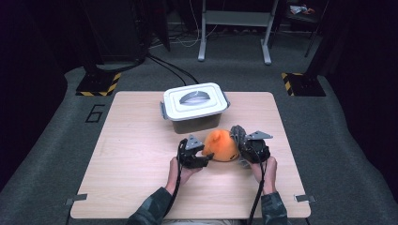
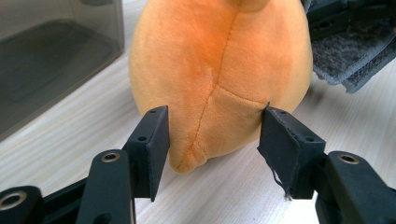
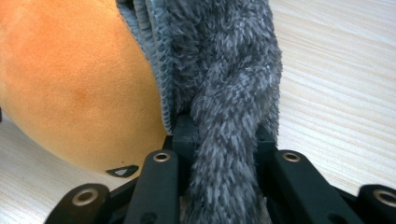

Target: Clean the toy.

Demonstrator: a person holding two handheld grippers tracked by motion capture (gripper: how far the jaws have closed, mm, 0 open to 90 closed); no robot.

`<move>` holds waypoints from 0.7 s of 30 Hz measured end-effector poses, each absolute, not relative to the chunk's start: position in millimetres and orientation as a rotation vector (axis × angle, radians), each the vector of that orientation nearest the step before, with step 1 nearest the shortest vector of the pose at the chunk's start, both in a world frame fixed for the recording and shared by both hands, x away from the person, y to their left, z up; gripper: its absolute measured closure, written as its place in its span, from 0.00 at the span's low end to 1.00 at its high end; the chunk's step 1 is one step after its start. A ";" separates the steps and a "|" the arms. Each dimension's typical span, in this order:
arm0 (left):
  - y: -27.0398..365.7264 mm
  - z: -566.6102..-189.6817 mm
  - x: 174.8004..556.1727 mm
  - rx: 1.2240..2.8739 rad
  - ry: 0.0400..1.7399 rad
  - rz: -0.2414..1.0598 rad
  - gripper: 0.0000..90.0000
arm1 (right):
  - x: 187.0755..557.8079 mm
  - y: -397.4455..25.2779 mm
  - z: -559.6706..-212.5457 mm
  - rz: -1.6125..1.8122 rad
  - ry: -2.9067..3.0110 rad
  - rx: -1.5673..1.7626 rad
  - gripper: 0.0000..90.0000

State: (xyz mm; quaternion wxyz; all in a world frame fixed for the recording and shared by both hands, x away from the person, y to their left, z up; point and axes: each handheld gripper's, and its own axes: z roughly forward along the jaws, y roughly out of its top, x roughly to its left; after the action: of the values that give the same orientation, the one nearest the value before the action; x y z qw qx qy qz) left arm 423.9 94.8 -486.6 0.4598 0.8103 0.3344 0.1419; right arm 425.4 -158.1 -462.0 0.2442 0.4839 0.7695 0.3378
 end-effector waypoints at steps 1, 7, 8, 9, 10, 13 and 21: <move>92.8 -487.2 423.9 2.008 0.817 0.361 0.47 | 425.3 -158.1 -462.1 0.922 2.100 1.324 0.79; 87.4 -489.8 423.9 2.034 0.780 0.402 0.72 | 425.3 -158.5 -463.0 0.919 2.097 1.324 0.79; 87.4 -489.7 423.9 2.032 0.777 0.403 0.76 | 425.0 -158.3 -463.1 0.924 2.096 1.329 0.79; 87.4 -489.5 423.6 2.033 0.775 0.405 0.79 | 424.9 -158.3 -463.0 0.924 2.094 1.330 0.79; 87.9 -489.1 423.7 2.031 0.770 0.413 0.81 | 424.8 -158.5 -462.9 0.923 2.091 1.329 0.79; 89.5 -486.8 422.9 2.023 0.767 0.415 0.84 | 423.8 -161.0 -461.7 0.931 2.086 1.322 0.79; 94.5 -468.9 416.0 1.999 0.745 0.421 0.88 | 417.4 -165.1 -447.9 0.998 2.047 1.310 0.79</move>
State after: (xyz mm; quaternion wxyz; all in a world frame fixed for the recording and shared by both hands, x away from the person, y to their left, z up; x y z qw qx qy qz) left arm 416.0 94.5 -468.9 0.4648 0.8140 0.3033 0.1715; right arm 417.4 -165.1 -447.9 0.2542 0.4822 0.7536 0.3674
